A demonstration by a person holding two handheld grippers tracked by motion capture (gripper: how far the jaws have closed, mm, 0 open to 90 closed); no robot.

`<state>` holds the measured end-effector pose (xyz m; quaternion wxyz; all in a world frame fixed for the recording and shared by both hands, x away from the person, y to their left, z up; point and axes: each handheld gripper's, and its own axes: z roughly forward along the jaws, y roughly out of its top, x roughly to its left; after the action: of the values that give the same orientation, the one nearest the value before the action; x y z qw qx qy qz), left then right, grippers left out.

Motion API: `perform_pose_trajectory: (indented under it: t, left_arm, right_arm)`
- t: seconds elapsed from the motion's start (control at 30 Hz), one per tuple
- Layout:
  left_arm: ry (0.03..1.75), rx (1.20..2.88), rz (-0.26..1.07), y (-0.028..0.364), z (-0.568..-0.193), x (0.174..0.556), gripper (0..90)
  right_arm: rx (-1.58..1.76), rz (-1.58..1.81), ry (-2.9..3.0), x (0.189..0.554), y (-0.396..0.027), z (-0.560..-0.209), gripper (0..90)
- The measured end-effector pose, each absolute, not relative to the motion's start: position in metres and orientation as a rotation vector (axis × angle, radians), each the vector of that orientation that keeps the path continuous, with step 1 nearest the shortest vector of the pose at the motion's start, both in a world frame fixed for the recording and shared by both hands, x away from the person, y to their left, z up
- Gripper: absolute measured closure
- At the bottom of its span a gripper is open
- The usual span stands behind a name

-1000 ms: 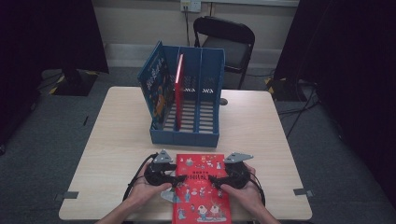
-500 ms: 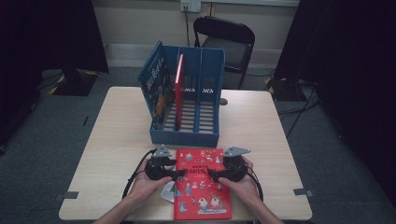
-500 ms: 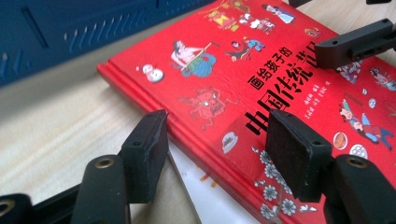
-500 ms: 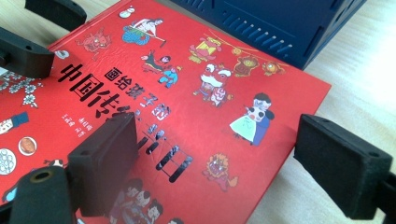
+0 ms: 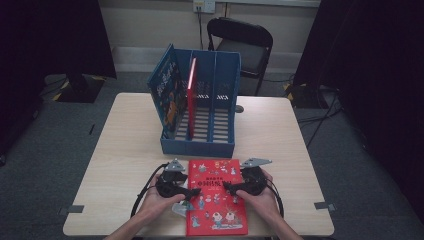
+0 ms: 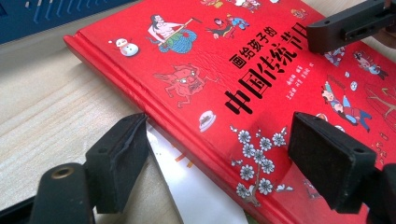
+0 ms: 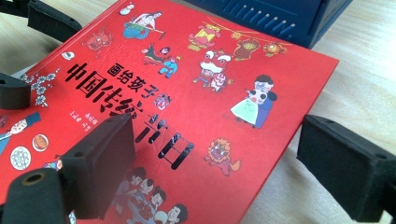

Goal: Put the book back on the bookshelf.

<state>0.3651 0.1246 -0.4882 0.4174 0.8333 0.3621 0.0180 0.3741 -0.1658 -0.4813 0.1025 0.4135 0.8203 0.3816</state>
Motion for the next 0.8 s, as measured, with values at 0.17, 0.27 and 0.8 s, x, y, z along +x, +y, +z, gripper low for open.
perform_pose_trajectory:
  t: [0.17,0.27,0.8]
  left_arm:
    - [0.9,2.087,0.039,0.1265,-0.4886,0.3645,20.9]
    - [0.894,2.085,0.037,0.1274,-0.4891,0.3643,21.1]
    - [0.882,2.088,0.039,0.1283,-0.4891,0.3645,21.3]
  right_arm:
    - [1.249,1.139,2.43,0.3762,-0.1671,-0.4825,9.1]
    - [1.25,1.143,2.426,0.3765,-0.1669,-0.4829,8.9]
    - [1.259,1.144,2.432,0.3775,-0.1663,-0.4812,11.9]
